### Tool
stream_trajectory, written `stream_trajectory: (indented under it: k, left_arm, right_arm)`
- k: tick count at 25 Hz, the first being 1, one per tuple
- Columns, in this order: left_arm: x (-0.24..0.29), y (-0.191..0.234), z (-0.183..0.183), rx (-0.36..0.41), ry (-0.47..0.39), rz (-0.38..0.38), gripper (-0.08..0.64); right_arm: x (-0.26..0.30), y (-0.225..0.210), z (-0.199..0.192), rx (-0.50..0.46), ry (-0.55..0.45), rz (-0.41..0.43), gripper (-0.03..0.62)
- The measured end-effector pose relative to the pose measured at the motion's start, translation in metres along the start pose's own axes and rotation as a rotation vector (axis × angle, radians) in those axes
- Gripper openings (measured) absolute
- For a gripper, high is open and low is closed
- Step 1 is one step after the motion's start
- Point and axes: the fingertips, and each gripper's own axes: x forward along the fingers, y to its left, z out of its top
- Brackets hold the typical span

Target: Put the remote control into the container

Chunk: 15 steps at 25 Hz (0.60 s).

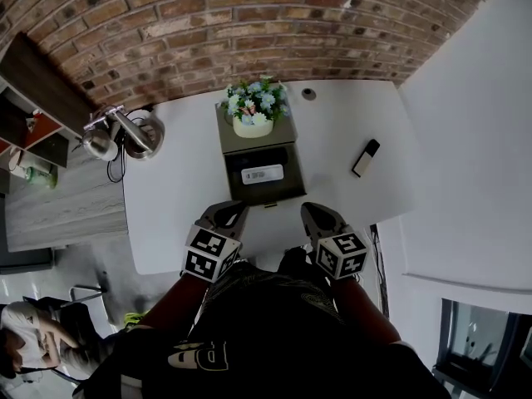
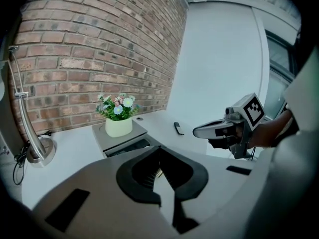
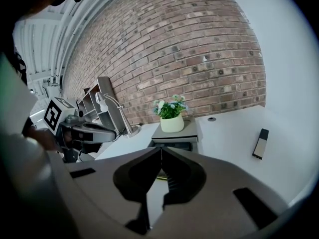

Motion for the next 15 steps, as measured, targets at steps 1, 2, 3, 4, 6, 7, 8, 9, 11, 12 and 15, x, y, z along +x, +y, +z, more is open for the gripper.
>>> stream_trajectory:
  k: [1, 2, 3, 4, 6, 7, 8, 9, 11, 12, 15]
  left_arm:
    - [0.003, -0.001, 0.002, -0.002, 0.002, 0.000, 0.008]
    - [0.007, -0.002, 0.003, -0.001, 0.003, -0.001, 0.008]
    - [0.012, -0.004, 0.005, 0.004, 0.004, -0.001, 0.008]
    - [0.017, -0.006, 0.007, 0.013, 0.005, -0.002, 0.008]
    - [0.027, -0.011, 0.011, 0.038, 0.012, -0.002, 0.008]
    - [0.034, -0.013, 0.012, 0.051, 0.019, -0.001, 0.008]
    - [0.040, -0.015, 0.013, 0.061, 0.026, -0.002, 0.008]
    - [0.046, -0.018, 0.014, 0.065, 0.033, -0.003, 0.008]
    - [0.059, -0.023, 0.018, 0.064, 0.042, -0.009, 0.008]
    - [0.065, -0.026, 0.020, 0.063, 0.046, -0.013, 0.008]
    - [0.082, -0.033, 0.026, 0.072, 0.062, -0.020, 0.008]
  right_arm:
    - [0.000, -0.005, 0.001, 0.000, 0.002, -0.002, 0.009]
    - [0.000, -0.010, 0.001, 0.000, 0.004, -0.006, 0.009]
    - [0.000, -0.016, 0.001, 0.002, 0.006, -0.011, 0.009]
    - [-0.001, -0.022, 0.001, 0.003, 0.008, -0.018, 0.009]
    - [-0.003, -0.039, 0.000, 0.005, 0.013, -0.038, 0.009]
    - [-0.004, -0.049, 0.000, 0.005, 0.016, -0.053, 0.009]
    - [-0.005, -0.059, 0.001, 0.007, 0.020, -0.070, 0.009]
    - [-0.006, -0.070, 0.001, 0.010, 0.024, -0.087, 0.009]
    - [-0.008, -0.092, 0.000, 0.019, 0.033, -0.117, 0.009]
    - [-0.008, -0.103, 0.000, 0.024, 0.036, -0.130, 0.009]
    - [-0.008, -0.138, -0.001, 0.043, 0.044, -0.175, 0.009]
